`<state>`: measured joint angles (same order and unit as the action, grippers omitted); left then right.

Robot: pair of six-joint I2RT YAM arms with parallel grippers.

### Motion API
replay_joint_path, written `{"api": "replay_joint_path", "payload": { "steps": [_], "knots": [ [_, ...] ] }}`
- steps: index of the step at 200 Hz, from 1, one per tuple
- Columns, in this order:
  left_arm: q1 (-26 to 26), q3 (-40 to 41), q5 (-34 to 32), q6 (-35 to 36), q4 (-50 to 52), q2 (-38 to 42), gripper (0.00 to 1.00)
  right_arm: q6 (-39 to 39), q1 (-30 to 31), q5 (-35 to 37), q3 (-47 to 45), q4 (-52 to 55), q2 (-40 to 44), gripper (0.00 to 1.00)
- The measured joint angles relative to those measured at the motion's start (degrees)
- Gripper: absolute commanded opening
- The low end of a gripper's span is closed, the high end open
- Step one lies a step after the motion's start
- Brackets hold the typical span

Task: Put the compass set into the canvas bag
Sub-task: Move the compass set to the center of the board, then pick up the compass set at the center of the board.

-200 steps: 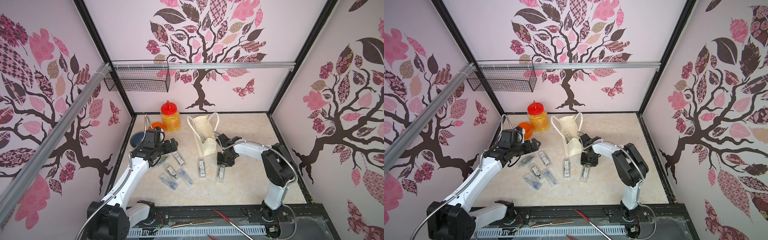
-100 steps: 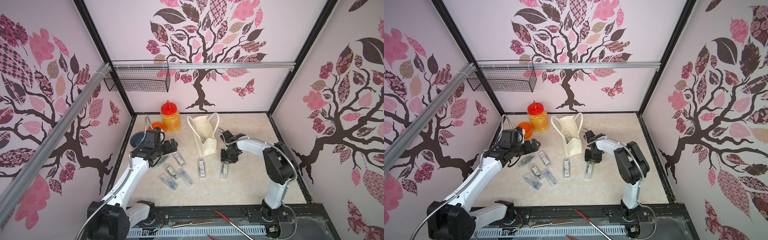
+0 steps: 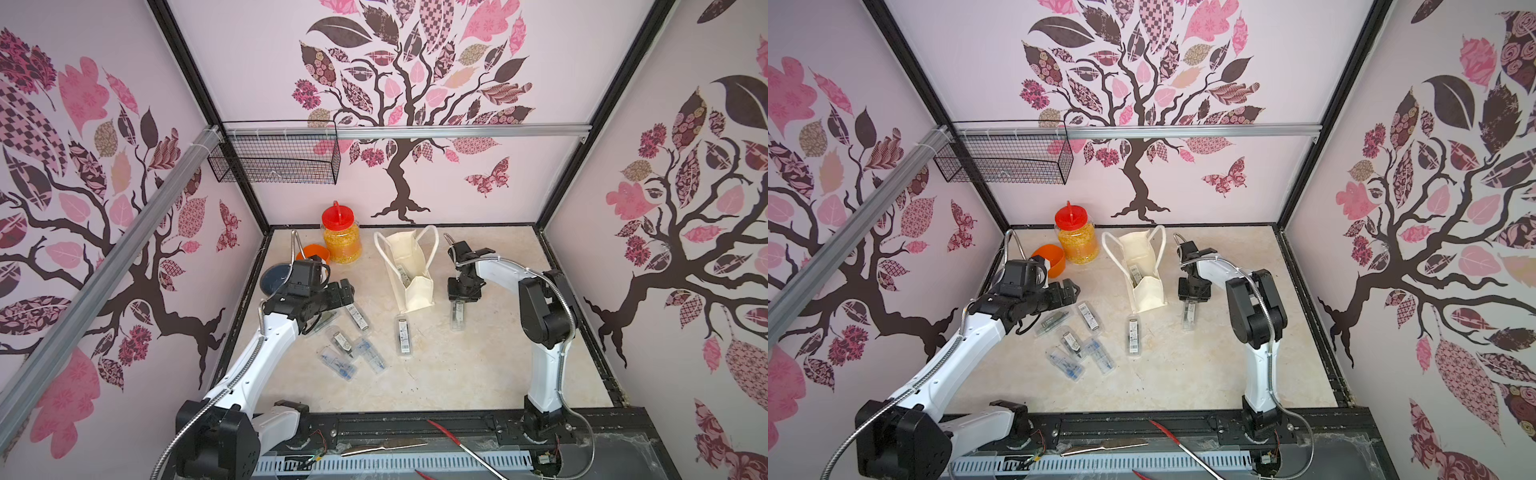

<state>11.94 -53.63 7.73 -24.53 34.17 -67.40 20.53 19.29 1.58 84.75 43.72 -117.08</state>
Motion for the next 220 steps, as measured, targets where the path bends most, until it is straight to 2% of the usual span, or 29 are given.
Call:
{"api": "replay_joint_path", "payload": {
  "steps": [15, 32, 70, 117, 220],
  "knots": [
    [0.0, 0.0, -0.1, 0.1, 0.1, 0.0, 0.98, -0.1, -0.2, 0.2, 0.0, -0.2, 0.0, 0.67],
    [0.0, 0.0, 0.0, 0.2, 0.1, -0.2, 0.98, 0.0, -0.2, 0.0, -0.5, -0.6, 0.1, 0.79],
    [0.0, 0.0, 0.0, 0.2, 0.1, -0.6, 0.98, 1.1, -0.2, -0.8, -5.7, -2.5, 2.9, 0.86],
    [0.0, 0.0, 0.1, 0.2, 0.0, -0.7, 0.98, 2.6, 1.3, -1.8, -12.1, -2.4, 7.3, 0.80],
    [0.0, 0.0, 0.2, 0.1, -0.1, -0.6, 0.98, 3.3, 2.5, -1.3, -11.5, -1.4, 7.3, 0.63]
  ]
}}
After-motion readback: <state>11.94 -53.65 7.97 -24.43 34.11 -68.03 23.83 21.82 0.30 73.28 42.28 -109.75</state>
